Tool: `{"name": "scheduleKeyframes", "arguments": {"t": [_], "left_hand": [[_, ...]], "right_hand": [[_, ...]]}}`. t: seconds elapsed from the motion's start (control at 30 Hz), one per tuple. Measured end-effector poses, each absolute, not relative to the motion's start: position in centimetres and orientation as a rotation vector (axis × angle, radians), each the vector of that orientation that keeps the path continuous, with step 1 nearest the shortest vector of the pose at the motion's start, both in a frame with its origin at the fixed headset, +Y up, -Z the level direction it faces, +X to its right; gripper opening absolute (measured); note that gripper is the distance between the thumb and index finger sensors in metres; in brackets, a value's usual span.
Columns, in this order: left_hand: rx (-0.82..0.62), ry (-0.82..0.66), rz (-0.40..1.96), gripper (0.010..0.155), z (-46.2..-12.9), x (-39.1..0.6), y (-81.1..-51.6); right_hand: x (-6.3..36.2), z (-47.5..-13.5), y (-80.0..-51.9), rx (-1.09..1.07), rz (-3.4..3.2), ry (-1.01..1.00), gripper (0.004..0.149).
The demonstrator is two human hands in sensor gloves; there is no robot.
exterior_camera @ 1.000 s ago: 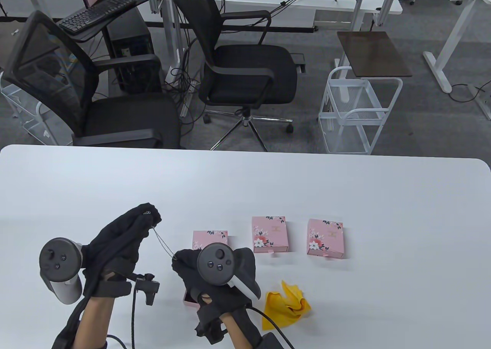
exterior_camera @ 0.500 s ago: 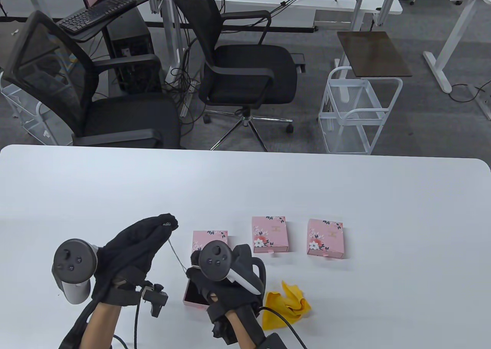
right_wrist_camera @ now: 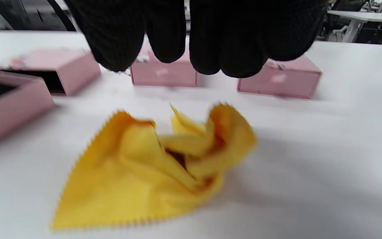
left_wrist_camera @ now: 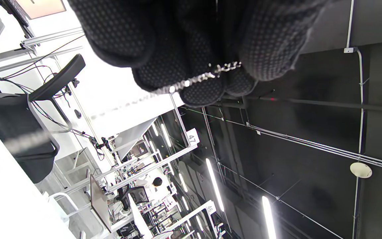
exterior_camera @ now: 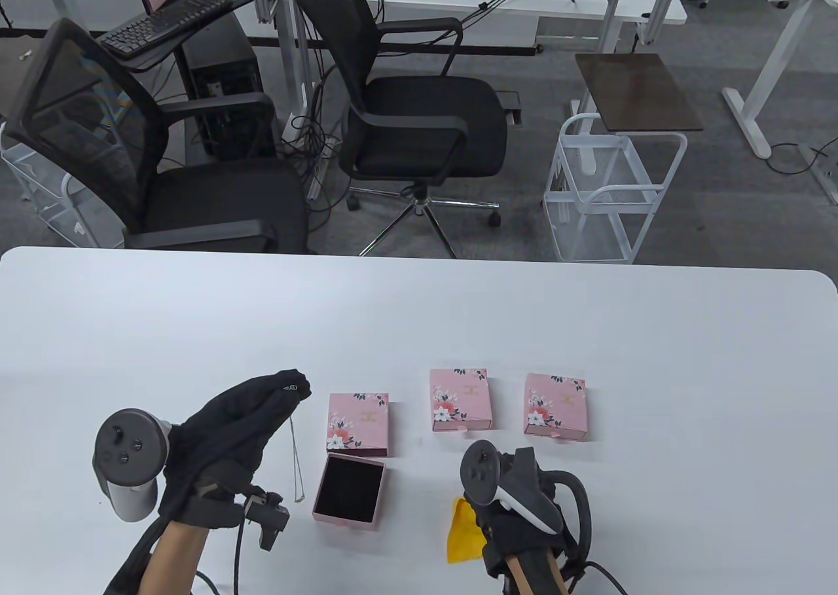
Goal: Dust necklace
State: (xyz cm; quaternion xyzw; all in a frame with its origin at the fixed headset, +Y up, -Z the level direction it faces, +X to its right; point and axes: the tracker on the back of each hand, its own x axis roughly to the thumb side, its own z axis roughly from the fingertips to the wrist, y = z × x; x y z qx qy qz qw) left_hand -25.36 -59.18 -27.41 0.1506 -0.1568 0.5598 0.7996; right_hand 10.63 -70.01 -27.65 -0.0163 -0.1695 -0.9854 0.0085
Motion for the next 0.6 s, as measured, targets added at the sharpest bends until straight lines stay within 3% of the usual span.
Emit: {"name": "scheduleKeyframes", "arguments": {"t": [0.17, 0.27, 0.47, 0.6], "left_hand": [[0.322, -0.337, 1.197, 0.036, -27.4, -25.2, -59.3], [0.320, -0.336, 1.197, 0.036, -27.3, -25.2, -59.3], [0.309, -0.343, 1.195, 0.036, -27.4, -24.9, -59.4], [0.302, -0.339, 1.190, 0.036, -27.5, -24.8, -59.5]], "right_hand": [[10.1, -27.4, -73.0, 0.039, -2.938, -0.694, 0.075], [9.6, -27.9, -74.6, 0.073, -2.919, -0.689, 0.078], [8.9, -28.3, -75.3, 0.014, -2.934, -0.394, 0.059], [9.3, -28.6, -74.4, 0.022, -3.089, -0.365, 0.054]]}}
